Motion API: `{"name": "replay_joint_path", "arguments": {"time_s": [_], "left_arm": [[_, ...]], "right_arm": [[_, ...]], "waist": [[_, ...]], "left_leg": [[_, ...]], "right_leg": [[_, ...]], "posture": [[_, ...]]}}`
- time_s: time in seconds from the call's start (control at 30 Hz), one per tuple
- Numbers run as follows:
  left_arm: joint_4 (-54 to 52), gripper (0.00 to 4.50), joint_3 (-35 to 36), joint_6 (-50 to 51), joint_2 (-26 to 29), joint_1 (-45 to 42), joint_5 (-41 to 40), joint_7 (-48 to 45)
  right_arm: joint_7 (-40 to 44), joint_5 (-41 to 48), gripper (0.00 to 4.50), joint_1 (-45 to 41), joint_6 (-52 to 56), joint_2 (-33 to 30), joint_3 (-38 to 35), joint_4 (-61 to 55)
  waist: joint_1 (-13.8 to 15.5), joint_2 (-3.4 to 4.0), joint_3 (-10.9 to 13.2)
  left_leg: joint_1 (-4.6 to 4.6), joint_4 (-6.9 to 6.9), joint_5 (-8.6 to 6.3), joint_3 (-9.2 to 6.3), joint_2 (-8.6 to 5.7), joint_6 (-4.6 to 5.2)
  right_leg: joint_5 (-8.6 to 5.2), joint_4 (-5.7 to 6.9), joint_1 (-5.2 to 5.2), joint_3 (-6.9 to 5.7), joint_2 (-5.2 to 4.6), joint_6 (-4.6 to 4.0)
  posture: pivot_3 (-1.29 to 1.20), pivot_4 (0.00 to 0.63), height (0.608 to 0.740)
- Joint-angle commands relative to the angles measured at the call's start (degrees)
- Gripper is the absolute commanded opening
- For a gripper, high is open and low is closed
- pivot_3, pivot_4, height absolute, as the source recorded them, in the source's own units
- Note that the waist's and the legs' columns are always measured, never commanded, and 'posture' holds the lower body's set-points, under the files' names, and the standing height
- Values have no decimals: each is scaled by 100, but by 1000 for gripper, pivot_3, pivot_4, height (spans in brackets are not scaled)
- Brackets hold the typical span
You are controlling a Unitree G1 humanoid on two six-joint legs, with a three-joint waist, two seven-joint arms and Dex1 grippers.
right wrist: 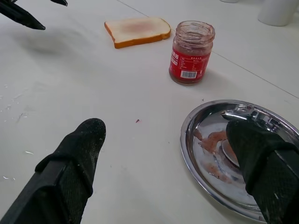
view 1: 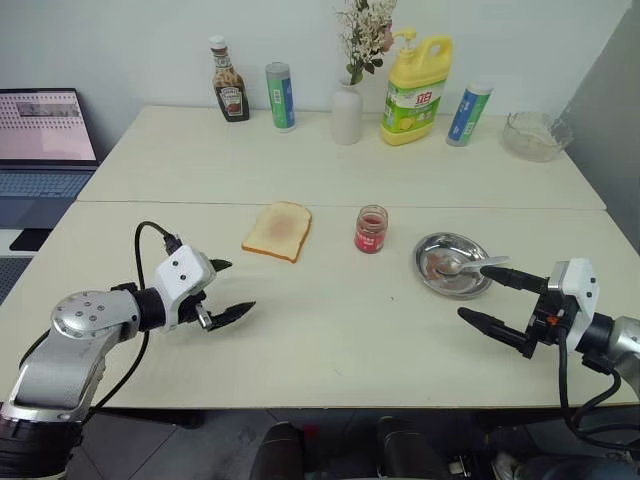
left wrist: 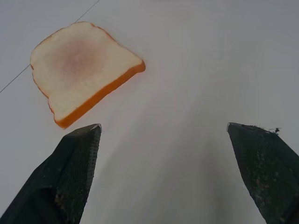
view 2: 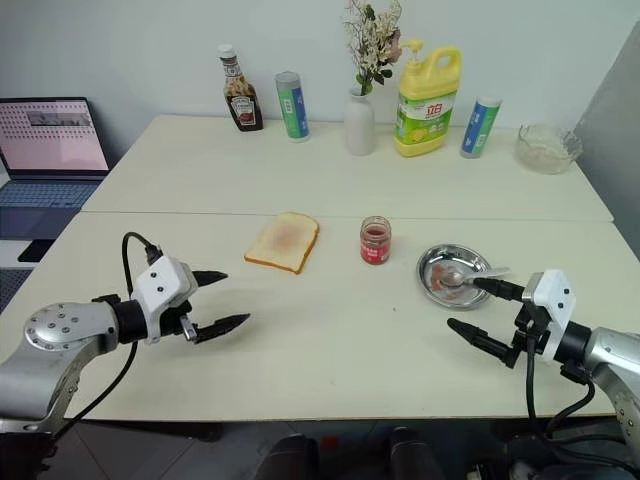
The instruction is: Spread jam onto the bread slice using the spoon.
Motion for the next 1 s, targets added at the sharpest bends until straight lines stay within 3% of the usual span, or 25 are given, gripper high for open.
{"name": "replay_joint_path", "arguments": {"time_s": [0.03, 0.5, 1.0], "left_arm": [[4, 4500, 41, -8, -66, -132, -115, -33], [-25, 4500, 99, -115, -158, -59, -50, 95], [569, 4500, 360, -89, -613, -423, -105, 622]], "right_arm": [[46, -5, 4481, -93, -131, 17, -113, -74], [152, 88, 4481, -152, -10, 47, -27, -64], [321, 88, 4481, -264, 153, 32, 146, -170]], "waist": [[0, 0, 0], [1, 0, 0], [1, 0, 0]], "left_leg": [[0, 0, 0, 0, 0, 0], [0, 0, 0, -1, 0, 0], [1, 2, 0, -3, -2, 0]], "right_leg": [[0, 0, 0, 0, 0, 0], [1, 1, 1, 0, 0, 1], [2, 3, 3, -1, 1, 2]], "posture": [[0, 150, 740], [0, 150, 740], [0, 150, 740]]}}
